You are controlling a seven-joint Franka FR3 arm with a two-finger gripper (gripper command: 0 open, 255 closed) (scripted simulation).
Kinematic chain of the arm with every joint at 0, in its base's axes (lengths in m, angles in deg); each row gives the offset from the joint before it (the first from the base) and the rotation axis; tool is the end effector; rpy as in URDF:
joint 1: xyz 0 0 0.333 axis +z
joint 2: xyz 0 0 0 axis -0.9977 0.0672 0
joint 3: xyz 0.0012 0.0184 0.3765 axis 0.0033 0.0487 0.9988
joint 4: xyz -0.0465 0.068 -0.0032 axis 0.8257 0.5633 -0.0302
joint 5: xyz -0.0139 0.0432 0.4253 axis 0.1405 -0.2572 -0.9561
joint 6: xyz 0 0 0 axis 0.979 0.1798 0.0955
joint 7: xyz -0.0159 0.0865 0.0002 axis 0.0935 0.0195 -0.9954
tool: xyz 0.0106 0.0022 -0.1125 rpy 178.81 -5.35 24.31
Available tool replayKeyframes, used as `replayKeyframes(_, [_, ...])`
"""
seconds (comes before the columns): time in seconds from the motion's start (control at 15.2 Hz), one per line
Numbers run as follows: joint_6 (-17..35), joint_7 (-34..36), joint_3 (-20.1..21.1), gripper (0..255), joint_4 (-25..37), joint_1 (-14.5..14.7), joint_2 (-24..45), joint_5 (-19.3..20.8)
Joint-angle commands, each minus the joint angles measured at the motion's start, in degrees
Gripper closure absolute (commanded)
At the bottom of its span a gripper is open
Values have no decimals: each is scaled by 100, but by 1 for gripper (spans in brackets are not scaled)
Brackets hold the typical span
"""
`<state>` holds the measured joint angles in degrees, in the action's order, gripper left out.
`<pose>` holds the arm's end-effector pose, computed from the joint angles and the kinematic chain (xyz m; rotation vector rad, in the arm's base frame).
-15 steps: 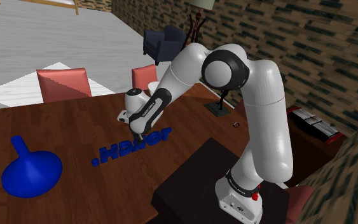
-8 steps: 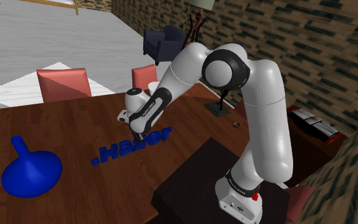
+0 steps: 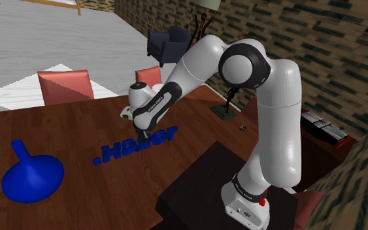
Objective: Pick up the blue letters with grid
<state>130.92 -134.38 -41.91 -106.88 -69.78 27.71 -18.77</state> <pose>0.5944 0.1347 0.1637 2.4239 1.9152 -0.1753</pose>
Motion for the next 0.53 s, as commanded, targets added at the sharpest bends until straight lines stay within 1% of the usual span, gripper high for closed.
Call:
replayKeyframes(0.0, [-94,-21,-3,255,-35,-9,-134,-2])
replayKeyframes(0.33, [-381,-49,-1,255,-92,-7,-478,-8])
replayKeyframes(0.46, [-389,-50,-1,255,-94,-7,-488,-8])
